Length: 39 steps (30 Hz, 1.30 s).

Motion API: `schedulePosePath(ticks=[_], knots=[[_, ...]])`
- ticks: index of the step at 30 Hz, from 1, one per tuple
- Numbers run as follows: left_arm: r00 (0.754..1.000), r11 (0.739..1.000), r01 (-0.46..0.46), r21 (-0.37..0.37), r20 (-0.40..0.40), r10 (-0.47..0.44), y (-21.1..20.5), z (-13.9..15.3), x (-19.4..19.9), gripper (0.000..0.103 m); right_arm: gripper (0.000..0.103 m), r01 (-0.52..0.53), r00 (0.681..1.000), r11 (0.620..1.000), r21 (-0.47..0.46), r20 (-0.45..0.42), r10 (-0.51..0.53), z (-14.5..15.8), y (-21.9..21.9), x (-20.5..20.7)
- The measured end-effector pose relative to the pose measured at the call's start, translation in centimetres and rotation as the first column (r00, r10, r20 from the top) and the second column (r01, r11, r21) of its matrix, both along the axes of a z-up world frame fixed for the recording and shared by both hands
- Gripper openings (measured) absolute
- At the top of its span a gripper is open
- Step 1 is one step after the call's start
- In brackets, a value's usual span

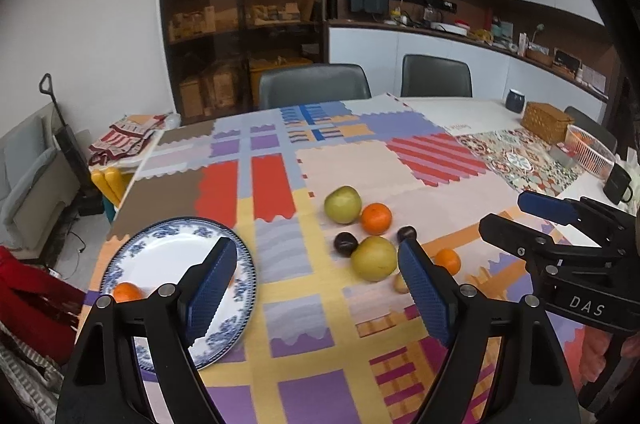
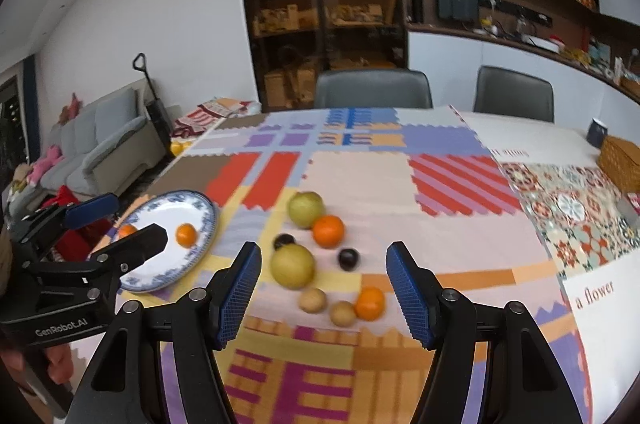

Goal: Organize fruits
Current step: 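Move both open tools back toward the remaining fruit cluster, then grasp the yellow pomelo with the left tool while the right tool grasps an orange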

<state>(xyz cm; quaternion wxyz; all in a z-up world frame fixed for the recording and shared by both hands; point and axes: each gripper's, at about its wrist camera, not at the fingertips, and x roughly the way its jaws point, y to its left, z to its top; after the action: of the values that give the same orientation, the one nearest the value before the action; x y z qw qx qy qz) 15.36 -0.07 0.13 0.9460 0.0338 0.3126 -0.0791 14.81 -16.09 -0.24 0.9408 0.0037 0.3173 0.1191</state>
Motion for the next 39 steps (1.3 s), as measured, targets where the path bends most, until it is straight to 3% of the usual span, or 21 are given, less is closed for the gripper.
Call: schedulePosePath(ticks=[19,28,39], knots=[[0.979,0.995,0.096,-0.013,-0.177,-0.096,-3.0,-6.1,6.3,0.082,0.065,0.102,0.973,0.992,0.074,-0.216,-0.084,-6.7,-3.5,4.2],[0.963,0.991,0.131,-0.03,-0.233,-0.134,-4.2,-8.2,8.5,0.081,0.05,0.113,0.957,0.988,0.106,-0.278,-0.08,-8.5,-4.1,5.6],[0.929,0.987,0.122,-0.101,-0.338,-0.149,-4.7,-10.3,10.5,0.064,0.04,0.132,0.94,0.98,0.146,-0.333,-0.077,-10.1,-4.4,7.1]])
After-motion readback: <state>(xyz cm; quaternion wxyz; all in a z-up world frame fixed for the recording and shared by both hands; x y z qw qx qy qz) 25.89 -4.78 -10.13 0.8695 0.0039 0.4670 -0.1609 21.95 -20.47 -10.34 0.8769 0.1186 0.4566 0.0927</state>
